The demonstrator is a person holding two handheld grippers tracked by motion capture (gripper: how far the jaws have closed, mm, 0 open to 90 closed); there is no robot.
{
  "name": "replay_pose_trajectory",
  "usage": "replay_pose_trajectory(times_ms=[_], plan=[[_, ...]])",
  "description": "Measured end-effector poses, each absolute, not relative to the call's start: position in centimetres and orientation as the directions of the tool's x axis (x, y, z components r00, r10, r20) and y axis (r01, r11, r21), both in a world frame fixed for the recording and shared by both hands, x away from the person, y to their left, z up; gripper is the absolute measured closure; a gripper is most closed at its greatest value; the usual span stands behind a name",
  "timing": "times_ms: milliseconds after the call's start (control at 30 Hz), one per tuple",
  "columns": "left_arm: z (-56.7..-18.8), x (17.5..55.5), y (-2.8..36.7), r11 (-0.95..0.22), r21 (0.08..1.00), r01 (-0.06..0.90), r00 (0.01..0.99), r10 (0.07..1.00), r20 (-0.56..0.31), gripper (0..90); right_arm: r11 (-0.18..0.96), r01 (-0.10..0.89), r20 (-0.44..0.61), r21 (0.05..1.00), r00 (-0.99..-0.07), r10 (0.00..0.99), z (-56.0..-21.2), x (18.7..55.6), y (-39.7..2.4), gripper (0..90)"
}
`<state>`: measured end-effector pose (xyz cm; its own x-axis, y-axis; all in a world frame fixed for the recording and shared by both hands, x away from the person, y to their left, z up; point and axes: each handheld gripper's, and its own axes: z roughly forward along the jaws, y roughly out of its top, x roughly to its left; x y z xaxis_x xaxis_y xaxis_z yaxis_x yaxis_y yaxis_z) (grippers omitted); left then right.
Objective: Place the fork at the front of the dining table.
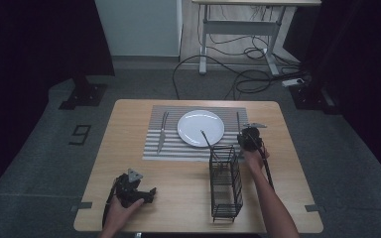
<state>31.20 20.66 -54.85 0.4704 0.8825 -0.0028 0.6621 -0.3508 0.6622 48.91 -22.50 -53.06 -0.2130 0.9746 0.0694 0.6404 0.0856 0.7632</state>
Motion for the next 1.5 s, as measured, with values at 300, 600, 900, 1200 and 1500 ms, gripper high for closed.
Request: replay_pose_trajectory(times_ms=[300, 600, 900, 1200, 1500], plan=[[-54.9, 31.2, 20.7, -0.351, 0.662, 0.662, 0.472, 0.882, -0.003, 0.0, 0.081, 0.654, 0.07, 0.752, -0.202, 0.977, -53.8, 49.3, -22.3, 86.4], [-54.9, 31.2, 20.7, -0.351, 0.662, 0.662, 0.472, 0.882, -0.003, 0.0, 0.098, 0.668, 0.053, 0.737, -0.202, 0.978, -54.7, 49.6, -21.9, 86.2], [-54.9, 31.2, 20.7, -0.352, 0.662, 0.661, 0.473, 0.881, -0.003, 0.0, 0.084, 0.671, 0.066, 0.737, -0.195, 0.979, -54.7, 49.7, -22.0, 84.9], [-54.9, 31.2, 20.7, -0.353, 0.662, 0.661, 0.474, 0.881, -0.003, 0.0, 0.084, 0.673, 0.063, 0.735, -0.191, 0.98, -54.6, 49.3, -22.6, 80.7], [-54.9, 31.2, 20.7, -0.353, 0.662, 0.661, 0.474, 0.881, -0.003, 0.0, 0.043, 0.675, 0.111, 0.736, -0.183, 0.977, -54.4, 48.6, -23.7, 79.7]])
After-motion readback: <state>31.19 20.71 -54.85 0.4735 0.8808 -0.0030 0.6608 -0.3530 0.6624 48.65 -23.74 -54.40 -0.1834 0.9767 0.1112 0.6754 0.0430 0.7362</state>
